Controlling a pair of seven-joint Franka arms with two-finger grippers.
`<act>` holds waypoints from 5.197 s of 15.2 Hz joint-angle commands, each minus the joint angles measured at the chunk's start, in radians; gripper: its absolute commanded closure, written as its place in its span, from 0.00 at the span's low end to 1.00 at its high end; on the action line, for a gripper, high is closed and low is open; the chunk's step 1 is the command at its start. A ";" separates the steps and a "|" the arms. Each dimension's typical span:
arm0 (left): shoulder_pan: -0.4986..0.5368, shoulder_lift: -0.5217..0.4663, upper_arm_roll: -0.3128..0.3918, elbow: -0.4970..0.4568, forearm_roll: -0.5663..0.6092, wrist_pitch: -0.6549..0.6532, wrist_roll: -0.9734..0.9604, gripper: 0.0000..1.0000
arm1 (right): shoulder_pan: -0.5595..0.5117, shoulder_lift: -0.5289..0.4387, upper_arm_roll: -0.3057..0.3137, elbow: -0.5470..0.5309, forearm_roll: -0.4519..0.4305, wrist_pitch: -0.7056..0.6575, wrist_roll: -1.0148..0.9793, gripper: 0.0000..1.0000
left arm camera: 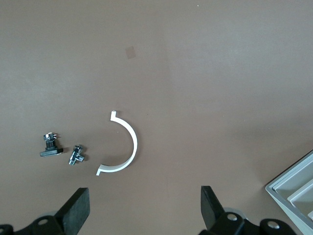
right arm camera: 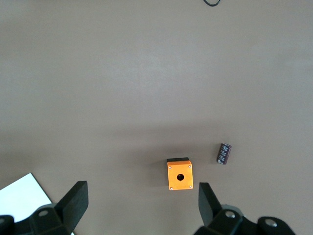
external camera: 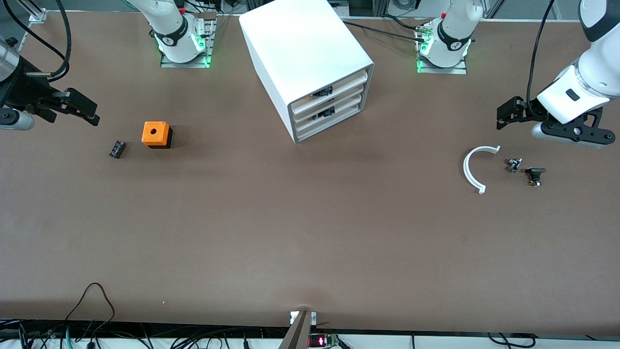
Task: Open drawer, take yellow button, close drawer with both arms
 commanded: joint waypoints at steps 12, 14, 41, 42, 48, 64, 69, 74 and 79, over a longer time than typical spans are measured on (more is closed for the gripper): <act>-0.002 0.002 -0.001 0.021 -0.003 -0.022 0.008 0.00 | 0.003 0.051 0.009 0.099 -0.010 -0.066 0.093 0.00; -0.002 0.002 -0.001 0.021 -0.003 -0.023 0.010 0.00 | 0.004 0.052 0.009 0.099 -0.010 -0.068 0.094 0.00; 0.014 0.232 -0.147 -0.344 -1.015 -0.183 0.619 0.17 | 0.072 0.232 0.012 0.084 0.006 -0.032 0.182 0.00; 0.015 0.256 -0.156 -0.347 -1.032 -0.175 0.654 0.20 | 0.082 0.236 0.012 0.087 0.006 -0.025 0.196 0.00; 0.015 0.322 -0.236 -0.424 -1.134 -0.074 0.818 0.40 | 0.141 0.273 0.012 0.097 0.006 0.052 0.286 0.00; -0.043 0.357 -0.299 -0.505 -1.187 0.015 0.870 1.00 | 0.320 0.397 0.014 0.298 0.070 0.058 0.726 0.00; -0.009 0.358 -0.297 -0.488 -1.181 -0.006 0.857 1.00 | 0.386 0.476 0.012 0.410 0.070 0.066 0.886 0.00; 0.069 0.391 -0.291 -0.352 -1.045 -0.029 0.815 1.00 | 0.437 0.517 0.012 0.455 0.070 0.118 1.019 0.00; 0.129 0.485 -0.288 -0.258 -0.976 -0.034 0.804 1.00 | 0.500 0.537 0.014 0.459 0.071 0.182 1.174 0.00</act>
